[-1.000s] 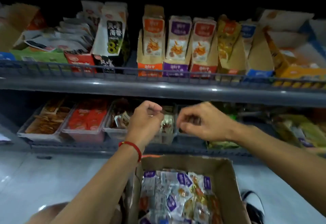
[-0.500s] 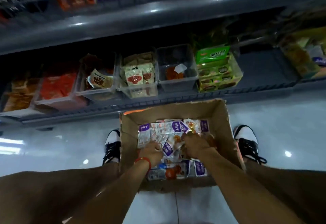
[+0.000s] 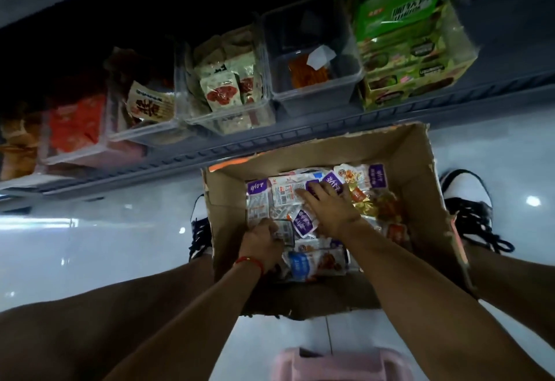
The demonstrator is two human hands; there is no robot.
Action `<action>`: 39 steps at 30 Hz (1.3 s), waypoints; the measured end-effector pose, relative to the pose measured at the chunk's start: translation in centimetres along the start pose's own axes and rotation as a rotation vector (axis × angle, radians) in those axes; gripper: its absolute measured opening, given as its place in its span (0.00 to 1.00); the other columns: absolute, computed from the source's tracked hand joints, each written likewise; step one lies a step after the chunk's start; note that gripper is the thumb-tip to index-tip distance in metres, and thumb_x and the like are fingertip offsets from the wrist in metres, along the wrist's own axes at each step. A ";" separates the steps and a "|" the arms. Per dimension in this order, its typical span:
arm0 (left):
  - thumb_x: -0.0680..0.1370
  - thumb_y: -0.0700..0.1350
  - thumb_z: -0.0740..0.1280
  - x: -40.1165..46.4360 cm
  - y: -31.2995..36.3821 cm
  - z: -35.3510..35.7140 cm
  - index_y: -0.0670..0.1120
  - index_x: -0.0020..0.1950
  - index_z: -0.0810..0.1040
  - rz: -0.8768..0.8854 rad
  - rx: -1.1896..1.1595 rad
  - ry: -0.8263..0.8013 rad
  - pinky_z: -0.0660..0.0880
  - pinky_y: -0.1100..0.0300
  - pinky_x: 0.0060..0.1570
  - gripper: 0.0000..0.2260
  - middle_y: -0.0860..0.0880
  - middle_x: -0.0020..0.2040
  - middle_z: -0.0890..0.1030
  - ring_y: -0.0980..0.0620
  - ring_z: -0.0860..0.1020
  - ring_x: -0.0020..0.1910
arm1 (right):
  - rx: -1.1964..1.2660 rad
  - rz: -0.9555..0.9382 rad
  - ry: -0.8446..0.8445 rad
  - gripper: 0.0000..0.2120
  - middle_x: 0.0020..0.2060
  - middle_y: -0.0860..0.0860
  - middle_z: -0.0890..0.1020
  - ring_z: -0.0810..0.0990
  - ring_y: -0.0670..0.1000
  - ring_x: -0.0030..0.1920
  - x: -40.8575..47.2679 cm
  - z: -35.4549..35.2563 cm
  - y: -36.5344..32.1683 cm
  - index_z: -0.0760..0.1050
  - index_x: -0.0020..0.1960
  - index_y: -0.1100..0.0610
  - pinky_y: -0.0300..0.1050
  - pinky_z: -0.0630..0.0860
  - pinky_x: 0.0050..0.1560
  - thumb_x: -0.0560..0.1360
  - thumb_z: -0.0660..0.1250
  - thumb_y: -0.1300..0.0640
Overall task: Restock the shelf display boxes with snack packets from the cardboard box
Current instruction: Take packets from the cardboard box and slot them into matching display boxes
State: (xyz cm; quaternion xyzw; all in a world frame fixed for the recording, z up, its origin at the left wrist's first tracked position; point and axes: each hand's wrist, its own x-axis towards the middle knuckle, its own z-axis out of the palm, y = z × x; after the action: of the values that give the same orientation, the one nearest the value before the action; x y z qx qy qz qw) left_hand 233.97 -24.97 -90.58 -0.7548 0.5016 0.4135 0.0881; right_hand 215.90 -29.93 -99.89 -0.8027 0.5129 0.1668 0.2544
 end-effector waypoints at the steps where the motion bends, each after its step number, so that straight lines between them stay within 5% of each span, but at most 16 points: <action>1: 0.79 0.42 0.68 -0.1 0.1 0.1 0.46 0.62 0.77 0.002 -0.021 0.007 0.77 0.53 0.61 0.12 0.44 0.61 0.80 0.44 0.79 0.61 | -0.005 -0.011 -0.003 0.52 0.77 0.55 0.56 0.55 0.61 0.78 -0.4 0.0 0.1 0.44 0.81 0.46 0.76 0.49 0.73 0.71 0.76 0.44; 6: 0.78 0.40 0.68 -1.1 0.6 0.6 0.46 0.61 0.76 0.073 -0.086 0.049 0.76 0.56 0.59 0.11 0.44 0.63 0.79 0.46 0.77 0.63 | -0.003 0.020 0.032 0.44 0.74 0.58 0.65 0.65 0.62 0.74 -3.5 -0.6 1.2 0.51 0.80 0.48 0.66 0.62 0.73 0.73 0.74 0.49; 11: 0.77 0.42 0.70 -2.6 1.6 0.9 0.53 0.59 0.74 0.118 -0.180 0.053 0.77 0.47 0.63 0.13 0.45 0.65 0.77 0.44 0.75 0.65 | 0.235 0.107 -0.004 0.32 0.74 0.55 0.67 0.71 0.60 0.71 -7.9 -3.6 3.2 0.59 0.79 0.45 0.57 0.73 0.68 0.79 0.67 0.58; 15: 0.77 0.42 0.72 -4.2 3.6 0.0 0.52 0.74 0.68 0.318 -0.185 0.160 0.67 0.48 0.73 0.27 0.45 0.74 0.69 0.43 0.66 0.75 | 0.535 0.128 -0.127 0.18 0.62 0.51 0.80 0.79 0.53 0.62 -11.0 -8.8 3.3 0.73 0.70 0.50 0.49 0.76 0.64 0.81 0.67 0.55; 17: 0.76 0.43 0.72 -5.2 5.0 -1.0 0.56 0.79 0.60 0.465 0.013 0.131 0.60 0.46 0.77 0.35 0.48 0.80 0.59 0.45 0.56 0.79 | 0.629 0.086 -0.215 0.12 0.57 0.51 0.82 0.80 0.53 0.60 -12.5 -11.7 3.0 0.76 0.64 0.52 0.49 0.77 0.61 0.81 0.66 0.57; 21: 0.76 0.48 0.72 -7.0 7.5 -2.7 0.50 0.63 0.80 0.605 0.005 0.074 0.77 0.55 0.61 0.15 0.50 0.61 0.81 0.50 0.79 0.61 | 0.898 0.032 -0.314 0.12 0.56 0.51 0.84 0.84 0.52 0.57 -15.9 -16.0 3.0 0.76 0.63 0.53 0.54 0.82 0.57 0.80 0.68 0.60; 23: 0.77 0.43 0.73 -7.7 7.8 -3.7 0.46 0.56 0.84 0.613 -0.066 0.035 0.77 0.62 0.53 0.09 0.51 0.57 0.83 0.55 0.80 0.55 | 1.110 0.067 -0.329 0.13 0.58 0.55 0.85 0.84 0.56 0.58 -17.6 -16.7 3.1 0.75 0.65 0.57 0.57 0.82 0.56 0.81 0.66 0.61; 26: 0.75 0.40 0.74 -8.2 7.0 -5.1 0.48 0.57 0.84 0.499 -0.249 0.025 0.79 0.58 0.50 0.11 0.54 0.56 0.81 0.53 0.80 0.50 | 1.349 0.126 -0.138 0.14 0.56 0.56 0.86 0.85 0.58 0.56 -19.7 -17.7 3.4 0.75 0.66 0.59 0.57 0.81 0.58 0.81 0.66 0.60; 28: 0.72 0.37 0.75 -8.8 6.4 -5.7 0.50 0.48 0.84 0.376 -0.460 0.085 0.82 0.51 0.49 0.10 0.50 0.50 0.84 0.47 0.83 0.47 | 1.429 0.169 0.110 0.15 0.54 0.57 0.86 0.86 0.58 0.53 -20.8 -18.5 3.0 0.74 0.66 0.62 0.56 0.82 0.57 0.81 0.67 0.60; 31: 0.71 0.33 0.76 -9.8 6.2 -6.2 0.44 0.43 0.80 0.250 -0.835 0.061 0.83 0.41 0.47 0.09 0.40 0.50 0.86 0.40 0.85 0.48 | 1.325 0.228 0.305 0.11 0.54 0.62 0.84 0.88 0.59 0.44 -21.9 -19.9 1.6 0.73 0.64 0.64 0.51 0.85 0.46 0.82 0.62 0.63; 36: 0.75 0.31 0.72 -12.8 7.8 -5.9 0.41 0.57 0.75 0.387 -0.970 -0.116 0.81 0.40 0.54 0.14 0.42 0.53 0.86 0.43 0.85 0.52 | 0.695 0.133 0.185 0.07 0.50 0.55 0.86 0.87 0.48 0.37 -21.6 -19.6 -3.2 0.78 0.56 0.55 0.48 0.85 0.44 0.83 0.63 0.55; 39: 0.75 0.30 0.70 -13.4 7.9 -5.5 0.45 0.64 0.73 0.448 -1.011 -0.159 0.78 0.39 0.60 0.20 0.42 0.55 0.85 0.42 0.83 0.56 | 0.851 0.096 0.173 0.12 0.47 0.53 0.86 0.87 0.50 0.42 -21.2 -19.5 -5.4 0.77 0.59 0.53 0.46 0.84 0.48 0.83 0.61 0.46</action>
State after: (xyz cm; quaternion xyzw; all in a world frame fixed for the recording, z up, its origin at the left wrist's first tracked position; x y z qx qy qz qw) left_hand 228.26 -22.57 -75.25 -0.5446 0.3809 0.6667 -0.3374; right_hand 212.06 -23.69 -71.53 -0.6127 0.5919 -0.1158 0.5107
